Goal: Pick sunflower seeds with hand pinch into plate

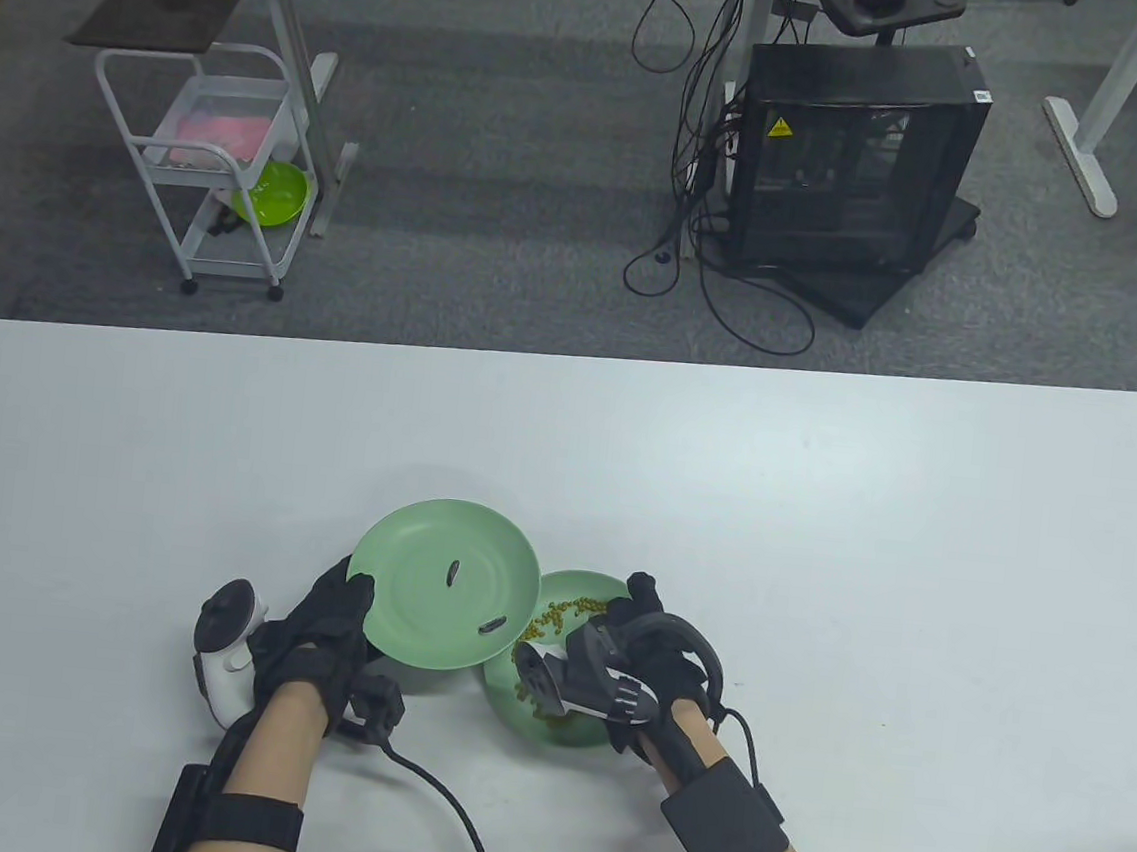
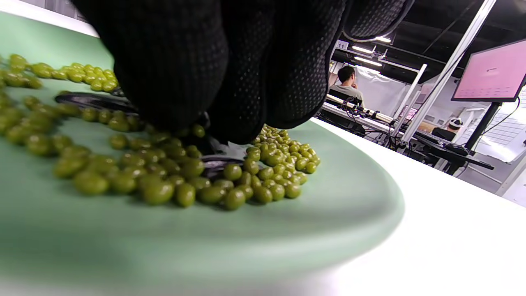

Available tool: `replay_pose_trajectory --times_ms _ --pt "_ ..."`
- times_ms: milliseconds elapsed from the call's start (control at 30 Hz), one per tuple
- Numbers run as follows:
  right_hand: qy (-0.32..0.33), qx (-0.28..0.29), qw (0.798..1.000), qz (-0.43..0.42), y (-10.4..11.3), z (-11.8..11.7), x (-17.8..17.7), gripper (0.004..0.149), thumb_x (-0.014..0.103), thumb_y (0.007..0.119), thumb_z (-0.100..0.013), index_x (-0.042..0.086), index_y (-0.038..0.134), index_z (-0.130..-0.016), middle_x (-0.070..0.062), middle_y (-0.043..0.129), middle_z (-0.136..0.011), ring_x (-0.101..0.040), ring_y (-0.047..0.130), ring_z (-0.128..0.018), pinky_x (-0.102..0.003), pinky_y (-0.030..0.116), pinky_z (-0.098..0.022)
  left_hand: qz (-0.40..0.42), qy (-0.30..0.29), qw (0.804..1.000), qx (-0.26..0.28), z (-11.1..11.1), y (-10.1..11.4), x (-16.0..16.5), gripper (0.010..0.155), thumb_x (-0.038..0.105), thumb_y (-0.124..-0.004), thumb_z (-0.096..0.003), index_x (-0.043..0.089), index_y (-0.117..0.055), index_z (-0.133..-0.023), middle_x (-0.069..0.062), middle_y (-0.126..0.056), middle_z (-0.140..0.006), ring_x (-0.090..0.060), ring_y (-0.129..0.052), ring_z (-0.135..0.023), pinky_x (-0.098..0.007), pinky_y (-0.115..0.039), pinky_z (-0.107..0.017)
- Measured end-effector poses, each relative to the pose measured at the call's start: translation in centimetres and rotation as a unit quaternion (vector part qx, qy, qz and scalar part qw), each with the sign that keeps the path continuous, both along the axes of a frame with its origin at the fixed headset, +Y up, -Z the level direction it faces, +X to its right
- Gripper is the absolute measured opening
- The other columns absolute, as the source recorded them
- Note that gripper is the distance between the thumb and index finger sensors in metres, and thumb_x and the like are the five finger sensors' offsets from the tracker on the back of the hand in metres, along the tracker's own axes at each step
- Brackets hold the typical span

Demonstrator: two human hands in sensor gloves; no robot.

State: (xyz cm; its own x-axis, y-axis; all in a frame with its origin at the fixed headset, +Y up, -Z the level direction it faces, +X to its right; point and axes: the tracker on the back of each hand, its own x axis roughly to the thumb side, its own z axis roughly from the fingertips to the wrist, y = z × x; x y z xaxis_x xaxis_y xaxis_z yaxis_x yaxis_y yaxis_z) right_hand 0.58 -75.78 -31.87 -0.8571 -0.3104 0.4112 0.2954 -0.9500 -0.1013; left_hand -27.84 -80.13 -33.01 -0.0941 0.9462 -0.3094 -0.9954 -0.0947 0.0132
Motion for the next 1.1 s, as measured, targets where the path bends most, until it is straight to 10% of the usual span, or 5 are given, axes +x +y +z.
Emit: replay_pose_trajectory --times_ms 1100 --pt "-0.019 -0.018 0.996 -0.09 1.7 -0.3 1.3 0.036 0.039 0.079 -0.037 0.044 0.08 -0.073 0.016 0.097 -0.072 -0.014 0.095 -0.083 -0.057 0.057 -0.074 0.004 -0.003 1.0 0.001 -0.1 0.0 0.0 0.068 0.033 -0.065 -0.0526 0.005 -0.038 -0.107 -0.021 -0.066 -0.096 -0.027 -0.098 -0.071 -0.037 -0.091 -0.045"
